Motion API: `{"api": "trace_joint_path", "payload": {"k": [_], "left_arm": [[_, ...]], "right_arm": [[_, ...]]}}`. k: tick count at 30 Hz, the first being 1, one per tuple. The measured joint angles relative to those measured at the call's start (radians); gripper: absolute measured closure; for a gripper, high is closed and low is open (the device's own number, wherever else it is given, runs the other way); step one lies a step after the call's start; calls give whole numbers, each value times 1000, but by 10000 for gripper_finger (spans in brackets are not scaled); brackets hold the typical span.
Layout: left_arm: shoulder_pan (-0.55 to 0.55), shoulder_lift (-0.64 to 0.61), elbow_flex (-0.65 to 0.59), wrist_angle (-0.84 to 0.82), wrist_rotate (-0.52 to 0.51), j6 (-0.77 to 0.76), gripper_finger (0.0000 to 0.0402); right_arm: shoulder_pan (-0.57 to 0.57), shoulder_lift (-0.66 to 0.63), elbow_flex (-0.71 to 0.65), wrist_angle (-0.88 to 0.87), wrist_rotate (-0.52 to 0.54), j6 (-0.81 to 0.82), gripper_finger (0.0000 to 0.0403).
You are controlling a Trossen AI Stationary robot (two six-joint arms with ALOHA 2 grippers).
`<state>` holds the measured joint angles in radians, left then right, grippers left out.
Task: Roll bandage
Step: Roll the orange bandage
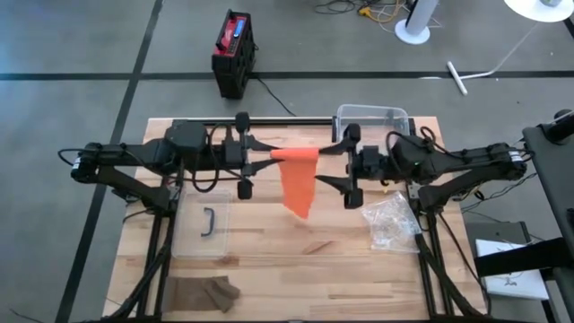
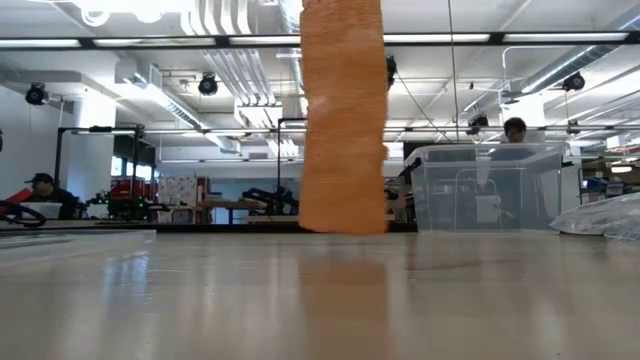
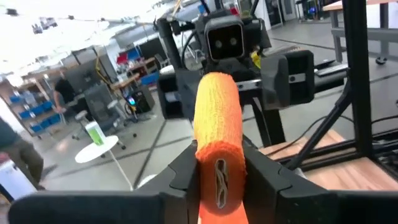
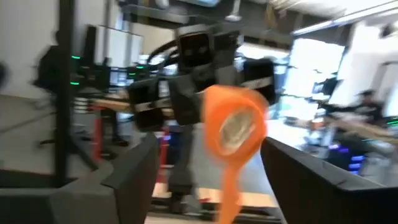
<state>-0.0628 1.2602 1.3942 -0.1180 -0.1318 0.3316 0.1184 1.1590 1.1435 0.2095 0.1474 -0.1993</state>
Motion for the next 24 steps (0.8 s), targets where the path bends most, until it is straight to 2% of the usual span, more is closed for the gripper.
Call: {"api": "trace_joint_path", "payload": {"k": [3, 9, 17, 24], "left_arm": [[0, 1, -2, -19, 1, -26, 326], [3, 0, -9, -30, 3, -20, 349], [33, -1, -24, -37, 11, -11, 344], [34, -2, -28, -49, 11, 20, 349]], "right_arm": [[-1, 9, 0, -1, 68, -28, 113], [-1, 36, 3, 49, 65, 18, 112], [-7, 79, 35, 4, 63, 79, 148], [-25, 134, 100, -45, 62, 95, 196]]}}
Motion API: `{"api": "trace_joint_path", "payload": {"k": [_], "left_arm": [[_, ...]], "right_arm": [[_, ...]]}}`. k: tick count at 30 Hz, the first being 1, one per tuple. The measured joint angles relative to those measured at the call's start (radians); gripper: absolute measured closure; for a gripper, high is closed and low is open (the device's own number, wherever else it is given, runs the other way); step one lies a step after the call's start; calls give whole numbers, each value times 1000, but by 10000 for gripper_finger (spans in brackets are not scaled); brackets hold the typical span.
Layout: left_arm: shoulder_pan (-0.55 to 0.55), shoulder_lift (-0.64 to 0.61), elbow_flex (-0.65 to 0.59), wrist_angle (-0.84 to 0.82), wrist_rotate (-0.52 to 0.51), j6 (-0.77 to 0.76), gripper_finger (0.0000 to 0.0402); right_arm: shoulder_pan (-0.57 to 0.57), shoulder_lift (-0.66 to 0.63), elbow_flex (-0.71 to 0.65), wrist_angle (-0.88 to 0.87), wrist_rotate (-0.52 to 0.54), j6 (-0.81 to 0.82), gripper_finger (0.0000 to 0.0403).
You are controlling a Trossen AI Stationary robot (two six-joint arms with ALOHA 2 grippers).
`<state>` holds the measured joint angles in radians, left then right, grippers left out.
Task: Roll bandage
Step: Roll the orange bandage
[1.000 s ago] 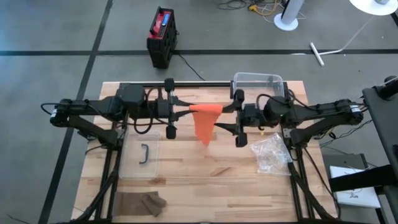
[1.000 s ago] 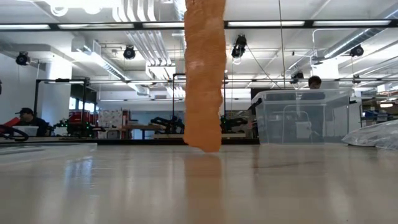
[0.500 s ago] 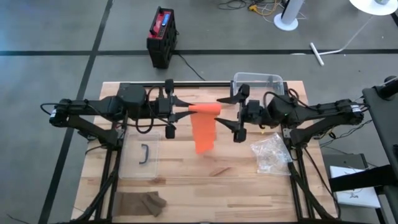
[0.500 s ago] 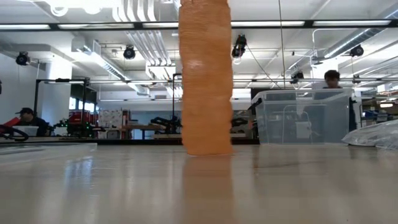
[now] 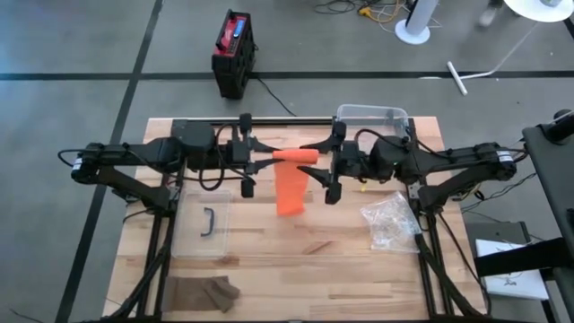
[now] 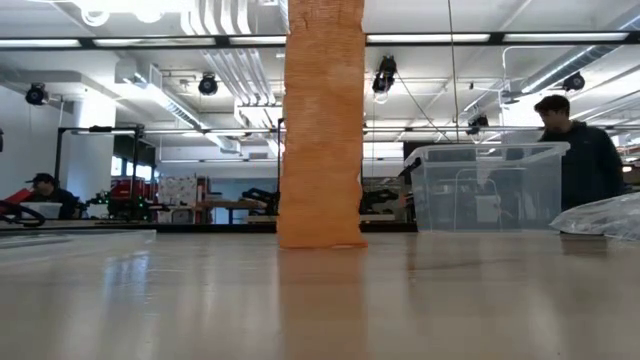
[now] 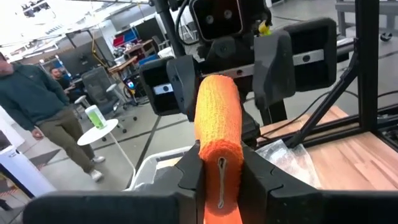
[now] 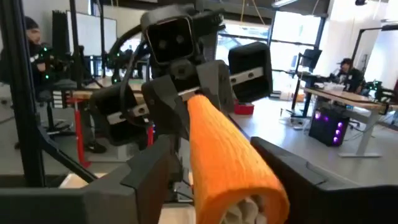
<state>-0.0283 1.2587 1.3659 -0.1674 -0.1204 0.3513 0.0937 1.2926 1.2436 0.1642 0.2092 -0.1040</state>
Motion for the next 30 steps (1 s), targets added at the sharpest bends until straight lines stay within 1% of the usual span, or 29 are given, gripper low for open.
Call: {"api": "trace_joint_path", "payload": {"k": [3, 11, 17, 20, 23, 27, 30], "left_arm": [[-1, 0, 0, 1, 0, 2, 349], [-1, -1, 0, 10, 3, -11, 325], [0, -5, -1, 46, 24, -44, 322], [0, -12, -1, 49, 33, -67, 320], [0, -25, -1, 46, 35, -109, 306], [0, -46, 1, 61, 38, -174, 272], [0, -49, 1, 54, 70, -233, 240]], "right_arm": [[-3, 9, 15, -22, 0, -1, 220], [-4, 18, 29, -32, 1, -1, 294], [-5, 12, 29, -20, -2, -25, 343], [-5, 7, 29, -17, -5, -43, 350], [-4, 4, 29, -16, -6, -75, 344], [-1, -5, 29, -22, 0, -135, 337], [1, -3, 27, -26, -6, -204, 341]]}}
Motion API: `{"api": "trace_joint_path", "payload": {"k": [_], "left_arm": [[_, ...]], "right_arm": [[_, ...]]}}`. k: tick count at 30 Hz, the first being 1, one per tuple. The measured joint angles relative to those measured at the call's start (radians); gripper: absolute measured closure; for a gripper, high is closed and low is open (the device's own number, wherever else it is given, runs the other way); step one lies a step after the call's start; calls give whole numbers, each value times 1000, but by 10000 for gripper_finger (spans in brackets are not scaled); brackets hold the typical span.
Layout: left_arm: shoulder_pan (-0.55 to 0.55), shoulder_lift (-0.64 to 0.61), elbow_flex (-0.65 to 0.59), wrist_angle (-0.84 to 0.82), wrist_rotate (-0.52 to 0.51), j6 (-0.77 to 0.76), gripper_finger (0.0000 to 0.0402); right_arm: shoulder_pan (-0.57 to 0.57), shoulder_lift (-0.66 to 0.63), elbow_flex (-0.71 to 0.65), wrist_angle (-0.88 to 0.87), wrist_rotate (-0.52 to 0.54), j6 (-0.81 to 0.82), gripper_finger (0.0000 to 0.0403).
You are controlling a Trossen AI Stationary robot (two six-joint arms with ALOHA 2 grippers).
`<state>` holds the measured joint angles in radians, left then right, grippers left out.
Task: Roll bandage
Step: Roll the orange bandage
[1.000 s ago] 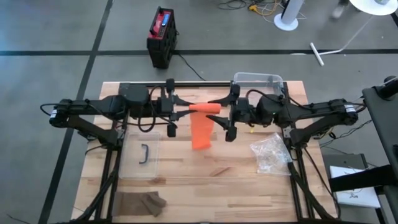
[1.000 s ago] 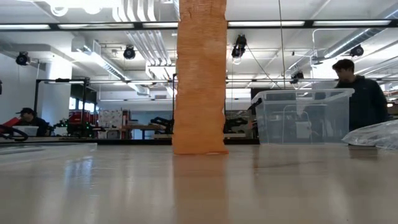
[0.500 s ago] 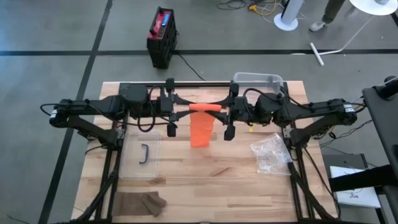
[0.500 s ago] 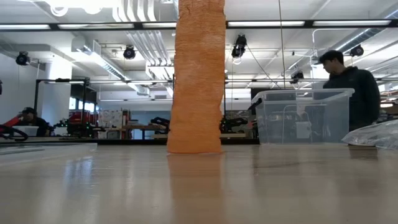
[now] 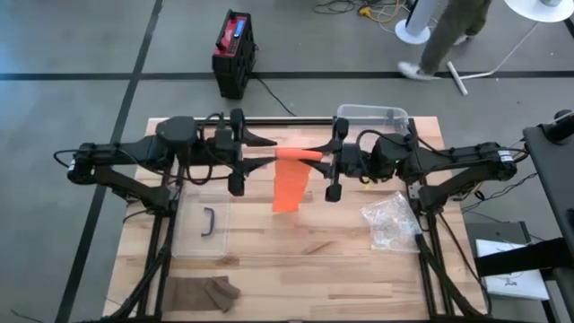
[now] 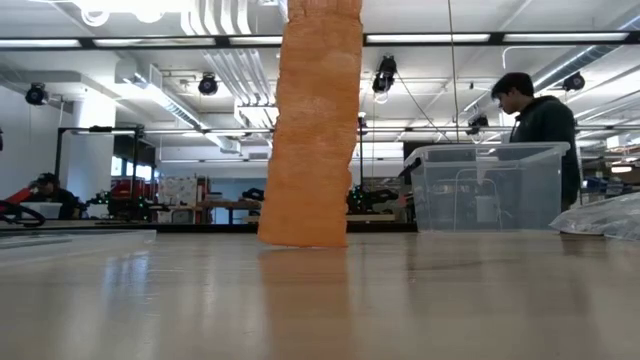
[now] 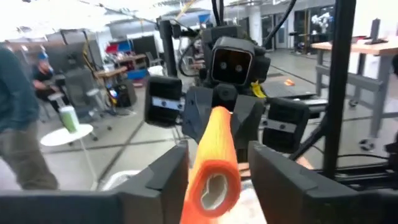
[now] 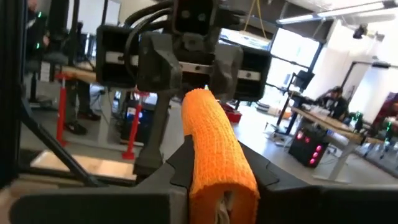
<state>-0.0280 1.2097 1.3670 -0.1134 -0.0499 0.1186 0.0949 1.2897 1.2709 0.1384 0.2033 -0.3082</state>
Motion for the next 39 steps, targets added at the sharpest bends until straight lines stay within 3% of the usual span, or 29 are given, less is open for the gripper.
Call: {"api": "trace_joint_path", "payload": {"k": [9, 19, 25, 39], "left_arm": [[41, -4, -3, -24, 71, -33, 155], [85, 15, 19, 8, 111, -34, 113], [85, 52, 42, 0, 167, -111, 118], [93, 76, 48, -19, 193, -295, 173]], "right_arm": [[1, 1, 0, 16, -1, -142, 341], [1, 1, -4, 31, -1, -345, 350], [1, 1, -4, 49, -1, -467, 340], [1, 2, -4, 32, -45, -712, 342]]}}
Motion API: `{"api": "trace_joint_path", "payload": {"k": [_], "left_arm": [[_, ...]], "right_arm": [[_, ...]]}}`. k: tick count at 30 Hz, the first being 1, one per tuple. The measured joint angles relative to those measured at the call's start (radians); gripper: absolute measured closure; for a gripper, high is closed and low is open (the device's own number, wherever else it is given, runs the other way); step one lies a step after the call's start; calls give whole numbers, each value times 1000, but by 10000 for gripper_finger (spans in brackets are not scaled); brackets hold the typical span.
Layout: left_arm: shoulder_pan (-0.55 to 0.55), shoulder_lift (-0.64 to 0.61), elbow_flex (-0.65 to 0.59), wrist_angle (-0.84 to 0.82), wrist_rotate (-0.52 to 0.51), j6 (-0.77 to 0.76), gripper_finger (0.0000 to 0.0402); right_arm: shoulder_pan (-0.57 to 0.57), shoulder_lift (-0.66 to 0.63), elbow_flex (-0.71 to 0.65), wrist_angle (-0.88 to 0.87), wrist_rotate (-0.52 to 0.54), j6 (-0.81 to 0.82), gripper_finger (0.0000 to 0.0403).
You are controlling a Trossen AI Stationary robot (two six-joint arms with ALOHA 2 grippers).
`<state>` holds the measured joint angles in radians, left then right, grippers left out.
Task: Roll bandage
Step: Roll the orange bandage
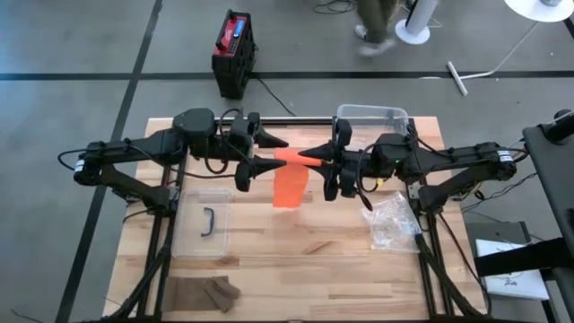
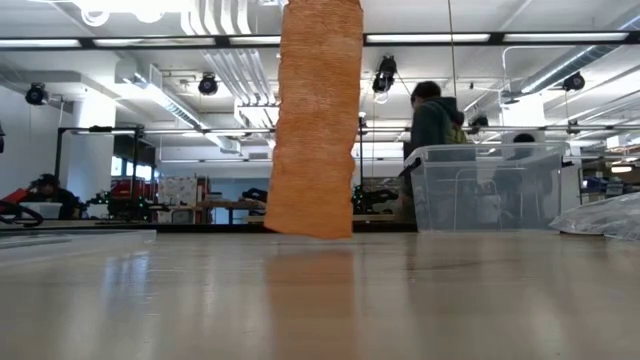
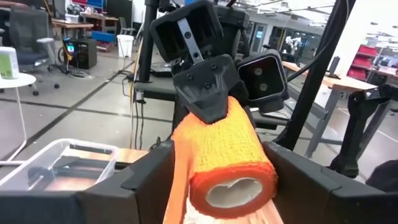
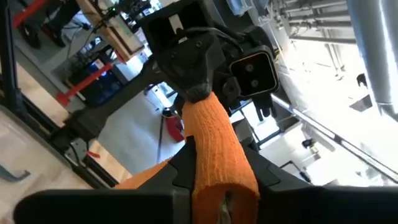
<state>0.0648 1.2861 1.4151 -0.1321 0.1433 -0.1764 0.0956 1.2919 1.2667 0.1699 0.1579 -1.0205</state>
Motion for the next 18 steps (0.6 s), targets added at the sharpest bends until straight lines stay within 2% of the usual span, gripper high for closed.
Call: {"api": "trace_joint_path", "payload": {"k": [6, 11, 18], "left_arm": [[9, 8, 0, 0, 14, 1, 200], [23, 24, 0, 7, 85, 2, 224], [25, 25, 0, 2, 90, -4, 258]], "right_arm": [[0, 2, -1, -2, 5, -28, 348], [0, 8, -2, -5, 2, -28, 337], [0, 25, -1, 9, 11, -40, 338]]}}
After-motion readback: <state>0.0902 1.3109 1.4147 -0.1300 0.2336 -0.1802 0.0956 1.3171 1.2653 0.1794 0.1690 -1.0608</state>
